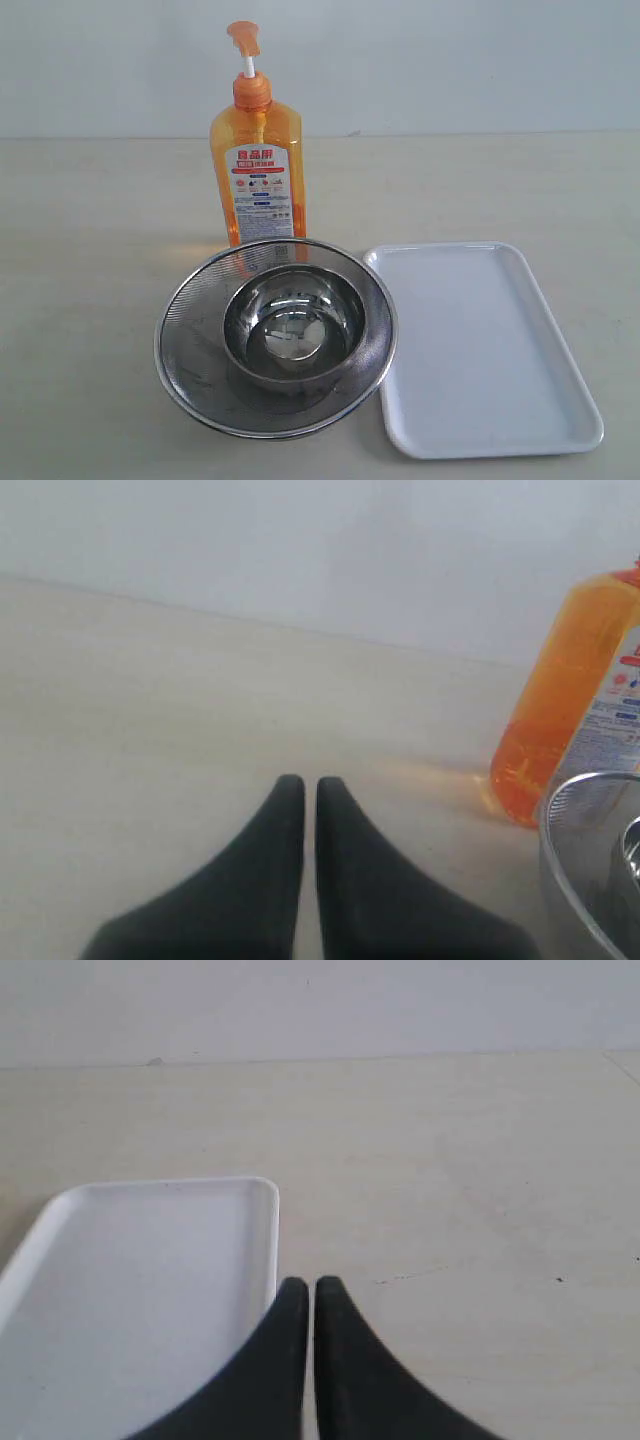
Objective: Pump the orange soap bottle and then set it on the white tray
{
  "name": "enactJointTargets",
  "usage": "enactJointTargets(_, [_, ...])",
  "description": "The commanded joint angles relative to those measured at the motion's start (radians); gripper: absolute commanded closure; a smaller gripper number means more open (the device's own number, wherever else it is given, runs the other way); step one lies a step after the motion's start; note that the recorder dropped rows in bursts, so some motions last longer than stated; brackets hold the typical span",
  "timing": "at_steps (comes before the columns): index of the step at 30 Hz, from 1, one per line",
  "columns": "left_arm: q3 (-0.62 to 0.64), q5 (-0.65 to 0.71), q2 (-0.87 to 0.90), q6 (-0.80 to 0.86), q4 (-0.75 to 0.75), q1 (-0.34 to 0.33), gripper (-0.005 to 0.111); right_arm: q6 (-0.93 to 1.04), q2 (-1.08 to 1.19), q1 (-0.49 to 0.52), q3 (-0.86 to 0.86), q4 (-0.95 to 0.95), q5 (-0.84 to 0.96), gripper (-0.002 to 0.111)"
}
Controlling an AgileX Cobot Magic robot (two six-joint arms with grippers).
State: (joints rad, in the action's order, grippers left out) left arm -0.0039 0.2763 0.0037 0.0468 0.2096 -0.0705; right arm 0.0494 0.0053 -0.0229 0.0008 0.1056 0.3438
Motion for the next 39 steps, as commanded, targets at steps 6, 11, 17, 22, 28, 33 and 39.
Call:
enactJointTargets(6, [-0.053, -0.233, -0.004, 0.022, 0.002, 0.004, 0.102, 0.001, -0.005, 0.002, -0.001, -0.007, -0.010, 0.108])
enactJointTargets(11, [-0.250, -0.224, 0.040, 0.170, -0.014, 0.004, 0.102, 0.003, -0.005, 0.002, -0.001, -0.007, -0.010, 0.108])
enactJointTargets(17, [-0.352, -0.295, 0.096, 0.170, -0.010, 0.004, 0.102, 0.000, -0.005, 0.002, -0.001, -0.007, -0.010, 0.108])
enactJointTargets(22, [-0.352, -0.374, 0.094, 0.162, -0.010, 0.004, 0.102, 0.002, -0.005, 0.002, -0.001, -0.007, -0.010, 0.108])
enactJointTargets(28, [-0.352, -0.304, 0.094, 0.126, -0.004, 0.004, 0.102, 0.001, -0.005, 0.002, -0.001, -0.007, -0.010, 0.108])
enactJointTargets(33, [-0.352, -0.241, 0.126, 0.039, -0.004, 0.004, 0.102, 0.001, -0.005, 0.002, -0.001, -0.007, -0.010, 0.108])
enactJointTargets(39, [-0.441, -0.205, 0.299, 0.036, -0.006, 0.006, 0.102, 0.003, -0.005, 0.002, -0.001, -0.007, -0.010, 0.108])
